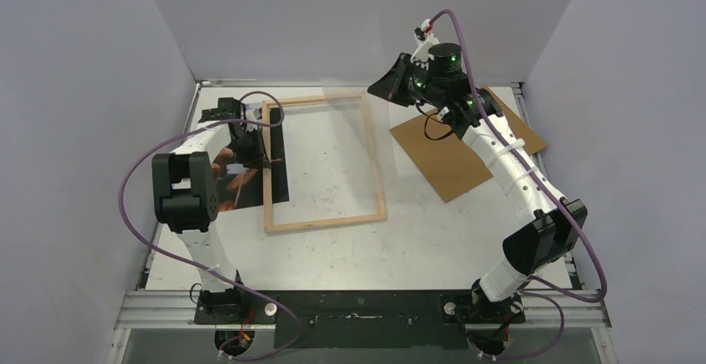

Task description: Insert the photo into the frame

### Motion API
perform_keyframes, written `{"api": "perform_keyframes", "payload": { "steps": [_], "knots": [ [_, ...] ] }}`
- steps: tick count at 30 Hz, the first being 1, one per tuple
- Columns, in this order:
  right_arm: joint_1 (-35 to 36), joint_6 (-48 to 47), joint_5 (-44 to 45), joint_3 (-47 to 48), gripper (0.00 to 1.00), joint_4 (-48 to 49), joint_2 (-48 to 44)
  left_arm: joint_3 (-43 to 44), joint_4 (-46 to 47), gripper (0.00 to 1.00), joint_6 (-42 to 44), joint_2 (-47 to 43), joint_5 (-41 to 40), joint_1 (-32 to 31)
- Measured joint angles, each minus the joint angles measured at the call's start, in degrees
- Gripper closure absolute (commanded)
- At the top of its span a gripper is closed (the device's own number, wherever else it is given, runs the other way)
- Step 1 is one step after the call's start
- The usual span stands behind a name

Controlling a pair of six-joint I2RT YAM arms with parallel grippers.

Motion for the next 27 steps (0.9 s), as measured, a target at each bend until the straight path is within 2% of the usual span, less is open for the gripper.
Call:
{"api": "perform_keyframes", "payload": {
  "steps": [8, 18, 23, 27],
  "knots": [
    [-0.04, 11.02, -4.48, -9.60, 1.00, 7.96, 0.02, 0.00, 0.46, 1.00, -0.76, 0.48, 2.99, -1.99],
    [-0.04, 19.89, -5.29, -11.93, 1.00, 13.29, 0.02, 0.02, 0.46, 1.00, -2.93, 3.28, 2.95, -2.16],
    [-0.04, 21.64, -5.29, -12.11, 1.00, 13.31, 0.35, 2.27, -0.17, 0.84, -2.62, 4.79, 2.71, -2.19],
    [-0.04, 23.17, -5.31, -12.17, 1.00, 13.09, 0.59, 3.43, -0.72, 0.65, -2.47, 4.87, 2.38, -2.19]
  ]
}}
